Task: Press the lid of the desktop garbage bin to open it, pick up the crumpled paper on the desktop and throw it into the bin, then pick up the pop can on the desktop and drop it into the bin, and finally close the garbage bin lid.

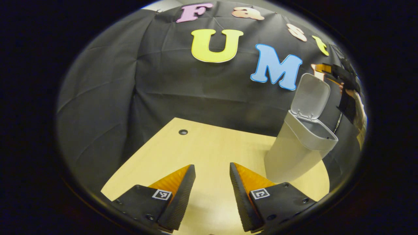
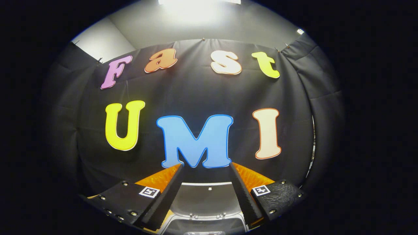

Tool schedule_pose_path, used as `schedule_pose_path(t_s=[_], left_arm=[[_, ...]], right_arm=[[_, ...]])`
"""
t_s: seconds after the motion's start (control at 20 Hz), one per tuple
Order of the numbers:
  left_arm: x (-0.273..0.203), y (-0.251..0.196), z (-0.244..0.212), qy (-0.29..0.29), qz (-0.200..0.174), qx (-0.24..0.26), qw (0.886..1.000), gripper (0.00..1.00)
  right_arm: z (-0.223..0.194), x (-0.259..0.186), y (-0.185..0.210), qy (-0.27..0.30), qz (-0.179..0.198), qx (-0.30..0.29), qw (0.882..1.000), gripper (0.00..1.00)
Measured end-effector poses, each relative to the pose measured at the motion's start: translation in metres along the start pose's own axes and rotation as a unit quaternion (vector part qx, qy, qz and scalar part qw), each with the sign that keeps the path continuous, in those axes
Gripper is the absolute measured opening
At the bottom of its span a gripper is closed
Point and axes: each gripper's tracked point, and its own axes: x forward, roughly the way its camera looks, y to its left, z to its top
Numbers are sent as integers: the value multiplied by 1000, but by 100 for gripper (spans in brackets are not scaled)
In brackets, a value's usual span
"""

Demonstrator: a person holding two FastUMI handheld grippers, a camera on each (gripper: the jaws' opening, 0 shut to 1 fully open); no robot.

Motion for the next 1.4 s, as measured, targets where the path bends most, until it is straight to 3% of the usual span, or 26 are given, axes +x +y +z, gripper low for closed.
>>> schedule_pose_path(t_s=[0.15, 0.2, 0.45, 0.6, 1.0, 1.05, 1.1, 1.15, 1.4], left_arm=[[-8, 5, 5, -9, 11, -7, 1000, 73], [-11, 8, 6, -11, 16, -7, 1000, 69], [-25, 27, 17, -28, 39, -6, 999, 73], [-30, 32, 21, -34, 45, -11, 998, 73], [-34, 27, 16, -32, 31, -8, 999, 77], [-35, 25, 15, -32, 28, -8, 999, 73], [-36, 22, 13, -32, 24, -7, 999, 77], [-38, 19, 11, -32, 20, -7, 999, 73], [-47, -7, 3, -36, -2, 0, 999, 77]], right_arm=[[1, 18, -6, -5, -14, 15, 1000, 88], [-2, 22, -9, -1, -19, 19, 1000, 88], [-30, 34, -10, 41, -27, 36, 998, 88], [-34, 31, -3, 49, -24, -1, 999, 88], [-38, -8, -2, 48, -8, -9, 999, 88], [-39, -16, -2, 51, -6, -12, 999, 88], [-42, -22, -3, 56, -3, -15, 998, 88], [-45, -30, -2, 62, 1, -17, 998, 88], [-70, -71, -1, 101, 20, -16, 995, 88]])
